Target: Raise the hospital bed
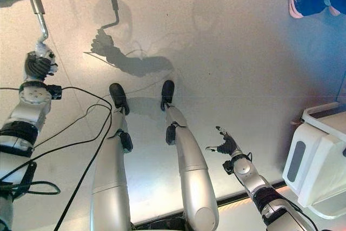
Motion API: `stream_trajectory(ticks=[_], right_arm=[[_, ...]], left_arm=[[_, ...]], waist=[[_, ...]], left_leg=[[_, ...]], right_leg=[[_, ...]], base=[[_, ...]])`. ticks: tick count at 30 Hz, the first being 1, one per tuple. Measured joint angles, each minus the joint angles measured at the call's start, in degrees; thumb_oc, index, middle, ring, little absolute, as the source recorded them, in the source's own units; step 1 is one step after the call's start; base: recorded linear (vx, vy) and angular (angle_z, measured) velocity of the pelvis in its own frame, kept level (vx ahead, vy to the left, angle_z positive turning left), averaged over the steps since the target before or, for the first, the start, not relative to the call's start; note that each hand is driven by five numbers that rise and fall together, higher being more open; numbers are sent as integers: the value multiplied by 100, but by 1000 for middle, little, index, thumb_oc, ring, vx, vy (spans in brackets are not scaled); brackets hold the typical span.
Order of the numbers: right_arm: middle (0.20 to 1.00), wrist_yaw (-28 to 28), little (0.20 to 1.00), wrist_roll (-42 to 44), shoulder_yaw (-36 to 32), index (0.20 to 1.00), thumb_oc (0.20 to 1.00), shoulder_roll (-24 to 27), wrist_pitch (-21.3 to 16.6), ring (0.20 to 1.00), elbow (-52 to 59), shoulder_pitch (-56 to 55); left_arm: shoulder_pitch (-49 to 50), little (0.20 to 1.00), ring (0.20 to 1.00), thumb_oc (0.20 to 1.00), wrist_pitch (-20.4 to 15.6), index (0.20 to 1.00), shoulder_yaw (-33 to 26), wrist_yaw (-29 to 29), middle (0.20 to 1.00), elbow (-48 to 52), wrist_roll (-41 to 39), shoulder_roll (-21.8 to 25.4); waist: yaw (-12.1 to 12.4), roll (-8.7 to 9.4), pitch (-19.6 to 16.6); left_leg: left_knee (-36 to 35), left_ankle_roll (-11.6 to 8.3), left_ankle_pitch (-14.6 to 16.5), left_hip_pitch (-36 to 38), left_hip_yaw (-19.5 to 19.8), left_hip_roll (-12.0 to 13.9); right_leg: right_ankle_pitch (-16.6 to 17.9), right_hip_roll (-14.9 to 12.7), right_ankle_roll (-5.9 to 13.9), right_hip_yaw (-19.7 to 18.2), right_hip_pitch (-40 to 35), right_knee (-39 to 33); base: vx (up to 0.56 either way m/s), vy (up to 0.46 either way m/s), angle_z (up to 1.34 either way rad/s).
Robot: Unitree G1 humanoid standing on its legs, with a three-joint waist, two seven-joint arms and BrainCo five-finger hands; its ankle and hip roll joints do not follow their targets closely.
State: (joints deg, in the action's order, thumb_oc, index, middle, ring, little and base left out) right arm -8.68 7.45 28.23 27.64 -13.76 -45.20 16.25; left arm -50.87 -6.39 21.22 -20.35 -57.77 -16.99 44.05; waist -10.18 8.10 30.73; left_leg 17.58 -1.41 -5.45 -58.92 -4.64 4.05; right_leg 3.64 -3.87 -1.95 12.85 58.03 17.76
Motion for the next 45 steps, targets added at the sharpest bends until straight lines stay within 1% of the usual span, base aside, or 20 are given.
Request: stream_trajectory(ticks=[6, 10, 14, 24, 26, 27, 28, 42, 44, 45], right_arm=[[1000, -50, 1000, 0, 85, 1000, 1000, -5, 2, 1000, 8, 4], [1000, -58, 1000, -2, 87, 1000, 1000, -5, 3, 1000, 12, 4], [1000, -61, 1000, -2, 85, 1000, 1000, -4, 5, 1000, 12, 4], [1000, -60, 1000, -4, 68, 1000, 1000, -5, 6, 1000, 18, 4], [1000, -60, 1000, -4, 68, 1000, 1000, -5, 6, 1000, 18, 4], [1000, -60, 1000, -5, 68, 1000, 1000, -5, 6, 1000, 18, 4], [1000, -60, 1000, -6, 68, 1000, 1000, -5, 6, 1000, 18, 4], [1000, -61, 1000, -5, 69, 1000, 1000, -40, 22, 1000, -12, 6], [1000, -68, 1000, -4, 61, 1000, 1000, -153, 47, 1000, -206, 19], [1000, -59, 1000, -7, 56, 1000, 1000, -246, 100, 1000, -329, 47]], left_arm=[[10, 200, 200, 200, 15, 200, 3, -34, 200, 86, 21, -273], [61, 200, 200, 200, 56, 200, 13, -47, 200, 220, 23, -375], [93, 200, 200, 200, 62, 200, 3, -58, 200, 295, 25, -423], [124, 200, 200, 200, 62, 200, -23, -71, 200, 294, 27, -439], [122, 235, 235, 235, 62, 235, -24, -71, 235, 295, 32, -457], [122, 460, 460, 460, 62, 460, -25, -71, 460, 298, 39, -462], [122, 1000, 1000, 1000, 62, 1000, -23, -70, 1000, 298, 40, -463], [162, 1000, 1000, 1000, 61, 1000, -12, -41, 1000, 298, 45, -578], [326, 1000, 1000, 1000, 57, 1000, -127, 9, 1000, 288, 42, -753], [539, 1000, 1000, 1000, 39, 1000, -224, 67, 1000, 278, 39, -858]], waist=[[-6, 1, -1], [-20, 2, -1], [-34, 4, -3], [-140, 5, -3], [-142, 4, -3], [-141, 4, -3], [-141, 4, -3], [-118, 2, -2], [-36, 2, -2], [22, 0, 0]], left_leg=[[-1, 4, 2, -6, -12, -5], [-2, 22, 14, -7, -42, -8], [-2, 54, 39, -4, -140, -11], [12, 58, 37, 2, -146, -19], [12, 58, 37, 5, -149, -17], [12, 58, 37, 6, -150, -15], [13, 58, 37, 7, -151, -14], [86, 55, 41, 31, -152, -17], [211, 51, 116, 167, -146, -13], [218, 47, 125, 366, -155, -23]], right_leg=[[7, -1, 10, -21, 14, -7], [9, 0, 12, -56, 31, -9], [27, -9, 37, -135, 67, -11], [33, -19, 34, -143, 68, 8], [41, -18, 22, -144, 67, 8], [41, -16, 22, -145, 68, 7], [42, -15, 21, -145, 67, 9], [42, -25, 12, -147, 60, 114], [-22, -46, -22, -155, -53, 270], [-53, -53, -13, -161, -241, 307]], base=[[0, 0, 0], [-2, -3, -1], [-4, -11, -6], [0, 0, 0], [0, 0, 0], [0, 0, 0], [0, 0, 0], [0, 0, 0], [0, 0, 0], [0, 0, 0]])
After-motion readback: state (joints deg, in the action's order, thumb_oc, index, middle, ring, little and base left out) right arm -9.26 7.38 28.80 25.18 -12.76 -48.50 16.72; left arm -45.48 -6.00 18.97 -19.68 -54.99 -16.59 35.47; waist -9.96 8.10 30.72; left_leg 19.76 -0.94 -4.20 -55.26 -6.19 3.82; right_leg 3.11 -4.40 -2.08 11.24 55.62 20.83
